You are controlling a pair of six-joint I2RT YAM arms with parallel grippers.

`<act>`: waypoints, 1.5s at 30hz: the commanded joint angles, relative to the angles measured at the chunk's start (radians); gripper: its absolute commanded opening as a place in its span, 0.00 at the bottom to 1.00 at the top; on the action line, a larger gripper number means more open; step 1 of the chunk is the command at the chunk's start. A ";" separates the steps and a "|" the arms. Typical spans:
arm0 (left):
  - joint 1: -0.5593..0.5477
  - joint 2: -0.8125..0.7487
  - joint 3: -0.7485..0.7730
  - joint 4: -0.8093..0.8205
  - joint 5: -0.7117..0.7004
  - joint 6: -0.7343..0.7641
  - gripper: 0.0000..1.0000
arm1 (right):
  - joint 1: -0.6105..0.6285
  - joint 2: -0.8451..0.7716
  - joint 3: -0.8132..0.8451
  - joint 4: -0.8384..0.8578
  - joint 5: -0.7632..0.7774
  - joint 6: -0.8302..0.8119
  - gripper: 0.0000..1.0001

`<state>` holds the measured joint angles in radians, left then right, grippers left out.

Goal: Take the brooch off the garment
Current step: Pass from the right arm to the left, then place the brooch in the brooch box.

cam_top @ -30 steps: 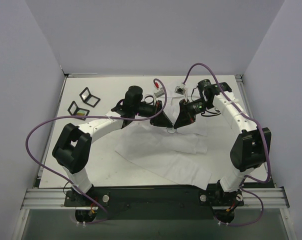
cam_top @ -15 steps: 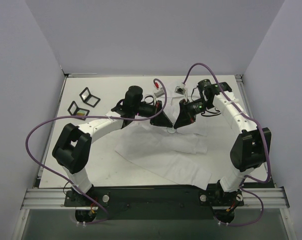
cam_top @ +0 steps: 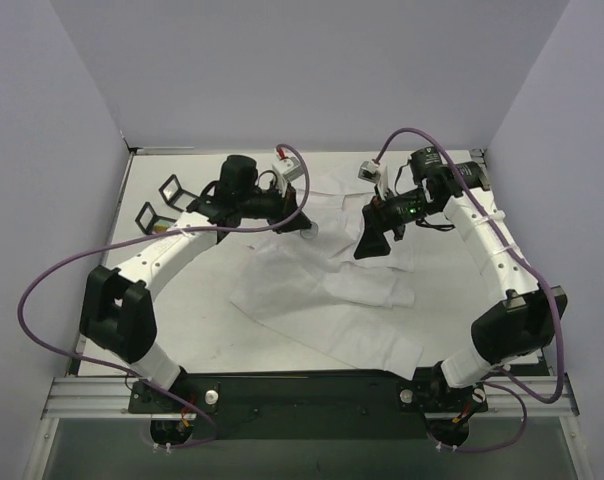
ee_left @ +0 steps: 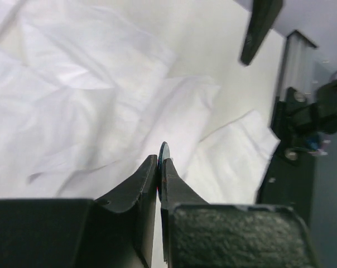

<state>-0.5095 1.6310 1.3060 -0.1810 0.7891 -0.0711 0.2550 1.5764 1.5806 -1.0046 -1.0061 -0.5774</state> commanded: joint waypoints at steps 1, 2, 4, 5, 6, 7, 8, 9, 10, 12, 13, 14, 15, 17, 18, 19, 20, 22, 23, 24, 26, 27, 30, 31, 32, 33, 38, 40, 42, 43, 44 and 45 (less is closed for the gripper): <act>0.054 -0.098 0.055 -0.144 -0.258 0.236 0.00 | -0.005 -0.084 0.007 -0.023 0.086 -0.004 0.94; 0.066 -0.115 0.050 -0.147 -0.296 0.252 0.00 | -0.005 -0.095 -0.010 -0.019 0.092 -0.001 0.94; 0.098 -0.129 0.032 -0.146 -0.380 0.304 0.00 | -0.003 -0.114 -0.030 0.013 0.130 0.025 0.95; 0.107 -0.141 0.023 -0.135 -0.417 0.318 0.00 | -0.003 -0.118 -0.039 0.023 0.141 0.039 0.95; 0.112 -0.146 0.016 -0.132 -0.448 0.333 0.00 | -0.003 -0.121 -0.044 0.033 0.155 0.048 0.95; 0.118 -0.148 0.013 -0.130 -0.485 0.368 0.00 | -0.002 -0.121 -0.047 0.040 0.167 0.057 0.98; 0.120 -0.149 0.001 -0.117 -0.576 0.385 0.00 | 0.001 -0.119 -0.050 0.046 0.181 0.066 1.00; 0.121 -0.146 -0.004 -0.112 -0.626 0.402 0.00 | 0.003 -0.118 -0.056 0.055 0.187 0.079 1.00; 0.123 -0.142 -0.007 -0.106 -0.672 0.439 0.00 | 0.003 -0.115 -0.059 0.058 0.189 0.082 1.00; 0.127 -0.125 -0.028 -0.066 -0.822 0.471 0.00 | 0.007 -0.111 -0.071 0.078 0.199 0.103 1.00; 0.127 -0.119 -0.043 -0.040 -0.874 0.513 0.00 | 0.007 -0.110 -0.076 0.083 0.205 0.106 1.00; 0.135 -0.102 -0.069 0.012 -0.965 0.531 0.00 | 0.012 -0.107 -0.080 0.087 0.205 0.108 1.00; 0.140 -0.089 -0.083 0.040 -1.003 0.553 0.00 | 0.013 -0.107 -0.085 0.096 0.208 0.111 1.00; 0.149 -0.047 -0.111 0.138 -1.086 0.622 0.00 | 0.018 -0.105 -0.103 0.110 0.215 0.120 1.00; 0.154 -0.031 -0.143 0.165 -1.164 0.649 0.00 | 0.021 -0.104 -0.108 0.115 0.215 0.120 1.00; 0.157 0.002 -0.158 0.272 -1.200 0.709 0.00 | 0.024 -0.102 -0.119 0.118 0.216 0.120 1.00; 0.160 0.021 -0.171 0.313 -1.228 0.738 0.00 | 0.024 -0.102 -0.123 0.119 0.215 0.120 1.00; 0.178 0.077 -0.189 0.410 -1.300 0.813 0.00 | 0.027 -0.099 -0.131 0.127 0.216 0.119 1.00; 0.187 0.098 -0.191 0.435 -1.317 0.835 0.00 | 0.029 -0.101 -0.137 0.129 0.216 0.117 1.00; 0.206 0.118 -0.177 0.449 -1.326 0.861 0.00 | 0.029 -0.101 -0.137 0.130 0.216 0.117 1.00; 0.229 0.168 -0.156 0.457 -1.329 0.869 0.00 | 0.030 -0.101 -0.139 0.130 0.215 0.117 1.00; 0.239 0.184 -0.143 0.454 -1.324 0.869 0.00 | 0.030 -0.102 -0.143 0.132 0.213 0.116 1.00; 0.279 0.243 -0.097 0.466 -1.327 0.883 0.00 | 0.032 -0.101 -0.149 0.133 0.207 0.116 1.00; 0.295 0.275 -0.085 0.482 -1.328 0.901 0.00 | 0.035 -0.099 -0.151 0.133 0.207 0.116 1.00; 0.302 0.294 -0.062 0.486 -1.337 0.909 0.00 | 0.032 -0.098 -0.151 0.133 0.205 0.116 1.00; 0.308 0.312 -0.044 0.486 -1.341 0.916 0.00 | 0.035 -0.095 -0.152 0.135 0.204 0.116 1.00; 0.348 0.414 0.054 0.454 -1.321 0.909 0.00 | 0.036 -0.096 -0.157 0.135 0.202 0.113 1.00; 0.359 0.453 0.084 0.433 -1.320 0.901 0.00 | 0.035 -0.101 -0.159 0.135 0.201 0.111 1.00; 0.371 0.475 0.119 0.411 -1.306 0.881 0.00 | 0.036 -0.104 -0.162 0.133 0.198 0.108 1.00; 0.373 0.493 0.128 0.402 -1.305 0.878 0.00 | 0.036 -0.102 -0.163 0.135 0.198 0.106 1.00; 0.374 0.501 0.134 0.403 -1.304 0.878 0.00 | 0.036 -0.102 -0.162 0.135 0.198 0.105 1.00; 0.374 0.509 0.147 0.400 -1.304 0.878 0.00 | 0.036 -0.102 -0.163 0.135 0.198 0.105 1.00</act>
<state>-0.1474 2.1067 1.3842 0.2214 -0.5179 0.8204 0.2832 1.4776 1.4303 -0.8627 -0.7914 -0.4686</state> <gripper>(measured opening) 0.141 0.999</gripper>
